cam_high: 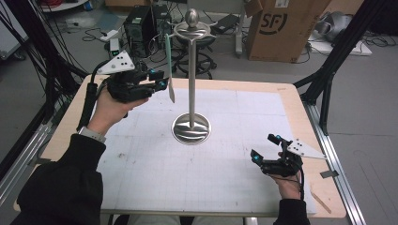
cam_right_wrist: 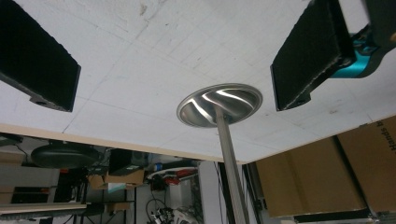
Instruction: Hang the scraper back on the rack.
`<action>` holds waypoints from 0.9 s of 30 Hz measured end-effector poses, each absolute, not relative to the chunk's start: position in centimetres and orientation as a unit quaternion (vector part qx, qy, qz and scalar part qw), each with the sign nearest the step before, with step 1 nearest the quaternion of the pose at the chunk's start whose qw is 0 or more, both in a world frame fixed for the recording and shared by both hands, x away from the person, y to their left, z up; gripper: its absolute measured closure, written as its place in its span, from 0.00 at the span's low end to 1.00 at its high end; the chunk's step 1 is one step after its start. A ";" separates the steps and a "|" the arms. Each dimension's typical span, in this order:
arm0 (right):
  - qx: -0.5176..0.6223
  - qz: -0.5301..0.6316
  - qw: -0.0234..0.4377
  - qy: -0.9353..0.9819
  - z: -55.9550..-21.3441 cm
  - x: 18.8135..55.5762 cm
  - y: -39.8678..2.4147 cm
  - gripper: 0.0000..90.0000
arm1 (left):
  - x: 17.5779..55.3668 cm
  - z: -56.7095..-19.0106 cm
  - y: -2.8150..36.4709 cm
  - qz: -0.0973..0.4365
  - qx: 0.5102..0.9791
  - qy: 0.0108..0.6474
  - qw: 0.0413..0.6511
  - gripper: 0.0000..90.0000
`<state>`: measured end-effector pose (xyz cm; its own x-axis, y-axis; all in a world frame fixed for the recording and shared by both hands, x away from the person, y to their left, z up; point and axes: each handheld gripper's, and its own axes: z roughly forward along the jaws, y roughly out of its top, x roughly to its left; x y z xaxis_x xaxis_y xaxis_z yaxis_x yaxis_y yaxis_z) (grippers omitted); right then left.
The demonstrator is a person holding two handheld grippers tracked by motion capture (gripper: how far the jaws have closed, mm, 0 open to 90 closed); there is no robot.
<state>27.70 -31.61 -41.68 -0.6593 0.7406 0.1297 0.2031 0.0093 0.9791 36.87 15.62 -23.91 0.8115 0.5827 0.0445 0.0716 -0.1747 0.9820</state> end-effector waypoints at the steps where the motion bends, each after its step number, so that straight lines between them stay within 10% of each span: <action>1: 0.350 0.611 0.220 0.675 -41.7 27.7 -31.6 0.00 | 36.8 -24.1 15.8 0.211 0.735 0.223 0.604 0.71; 14: 0.353 0.606 0.218 0.679 -41.7 27.7 -31.5 0.00 | 35.0 -27.8 18.4 0.202 0.738 0.198 0.612 0.23; 27: 0.352 0.604 0.220 0.681 -41.9 27.8 -31.4 0.00 | 33.9 -35.0 21.4 0.171 0.712 0.258 0.631 0.07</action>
<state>27.76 -31.42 -41.85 -0.6556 0.7446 0.1255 0.2140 0.0238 0.9766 33.92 21.39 -35.00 0.8086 0.5827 -0.0819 0.1516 -0.0718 0.9858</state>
